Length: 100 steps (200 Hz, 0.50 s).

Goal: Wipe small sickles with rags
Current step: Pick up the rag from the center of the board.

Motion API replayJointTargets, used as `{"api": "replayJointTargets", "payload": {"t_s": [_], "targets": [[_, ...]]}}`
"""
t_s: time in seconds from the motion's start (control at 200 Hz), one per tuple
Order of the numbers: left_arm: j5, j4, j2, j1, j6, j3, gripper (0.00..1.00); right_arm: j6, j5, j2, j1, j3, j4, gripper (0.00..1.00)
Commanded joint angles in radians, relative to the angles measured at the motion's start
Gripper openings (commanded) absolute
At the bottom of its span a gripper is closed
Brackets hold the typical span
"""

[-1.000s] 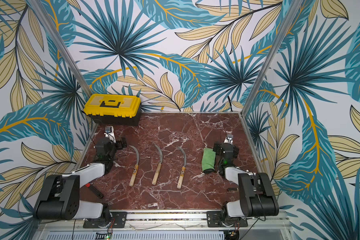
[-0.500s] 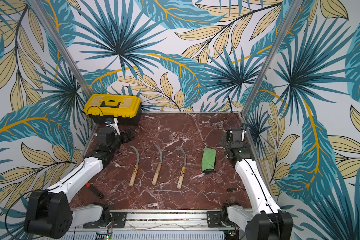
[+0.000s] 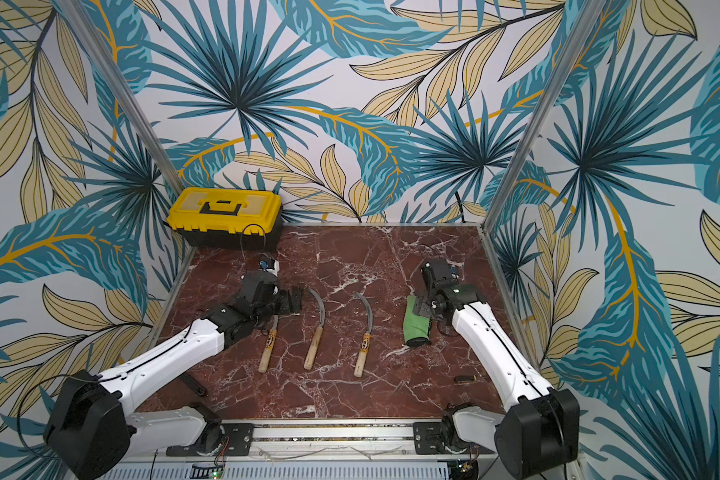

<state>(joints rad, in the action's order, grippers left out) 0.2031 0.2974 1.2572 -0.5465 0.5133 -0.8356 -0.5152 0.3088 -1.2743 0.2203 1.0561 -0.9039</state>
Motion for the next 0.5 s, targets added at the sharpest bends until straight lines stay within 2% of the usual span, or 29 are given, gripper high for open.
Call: {"api": "replayJointTargets", "payload": {"t_s": [0.0, 0.12, 0.496], "targets": [[0.020, 0.093, -0.003, -0.043, 0.057, -0.031, 1.00, -0.016, -0.061, -0.060, 0.005, 0.005, -0.032, 0.89], [0.024, 0.108, 0.012, -0.104, 0.074, -0.032, 1.00, -0.011, -0.074, -0.125, 0.005, 0.012, -0.025, 0.83], [0.011, 0.127, 0.110, -0.251, 0.100, -0.070, 0.99, 0.026, -0.115, -0.279, 0.004, 0.062, 0.029, 0.79]]}}
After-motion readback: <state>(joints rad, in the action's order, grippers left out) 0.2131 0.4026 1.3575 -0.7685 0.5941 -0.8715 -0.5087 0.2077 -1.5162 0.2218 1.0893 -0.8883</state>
